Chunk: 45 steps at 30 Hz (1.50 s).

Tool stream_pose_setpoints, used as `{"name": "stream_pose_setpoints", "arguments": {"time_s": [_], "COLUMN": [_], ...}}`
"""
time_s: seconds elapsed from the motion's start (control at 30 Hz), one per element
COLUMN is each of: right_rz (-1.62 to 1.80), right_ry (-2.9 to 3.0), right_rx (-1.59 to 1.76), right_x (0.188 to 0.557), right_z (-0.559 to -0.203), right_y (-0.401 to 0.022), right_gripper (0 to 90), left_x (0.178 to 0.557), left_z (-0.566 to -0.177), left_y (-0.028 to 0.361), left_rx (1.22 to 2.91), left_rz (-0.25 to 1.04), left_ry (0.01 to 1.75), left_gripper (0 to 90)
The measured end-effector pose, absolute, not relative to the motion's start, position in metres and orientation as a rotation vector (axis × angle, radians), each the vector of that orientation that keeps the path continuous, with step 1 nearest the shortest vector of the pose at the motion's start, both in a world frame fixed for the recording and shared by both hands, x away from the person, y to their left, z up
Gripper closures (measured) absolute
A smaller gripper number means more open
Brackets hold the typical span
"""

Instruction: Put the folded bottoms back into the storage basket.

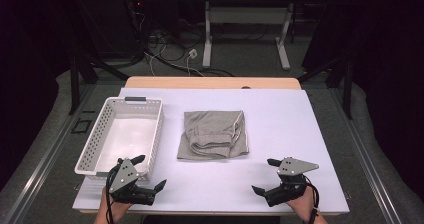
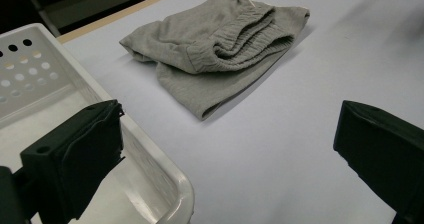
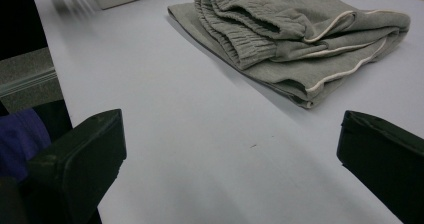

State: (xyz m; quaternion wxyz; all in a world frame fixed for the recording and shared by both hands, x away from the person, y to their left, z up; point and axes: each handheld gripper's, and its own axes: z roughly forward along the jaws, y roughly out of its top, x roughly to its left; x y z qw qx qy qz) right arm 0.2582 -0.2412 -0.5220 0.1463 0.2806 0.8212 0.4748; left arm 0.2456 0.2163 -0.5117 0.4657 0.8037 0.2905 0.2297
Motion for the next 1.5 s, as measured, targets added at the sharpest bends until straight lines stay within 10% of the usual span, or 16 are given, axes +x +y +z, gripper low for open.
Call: {"name": "stream_pose_setpoints", "arguments": {"time_s": [1.5], "right_rz": [1.323], "right_ry": [2.439], "right_rx": [0.857], "right_x": [0.274], "right_z": [-0.523], "right_y": [-0.216], "right_gripper": [0.0], "left_x": [0.255], "left_z": [-0.51], "left_y": [0.176], "left_rx": [1.989], "left_rz": [0.489], "left_ry": [0.674], "left_gripper": [0.0]}}
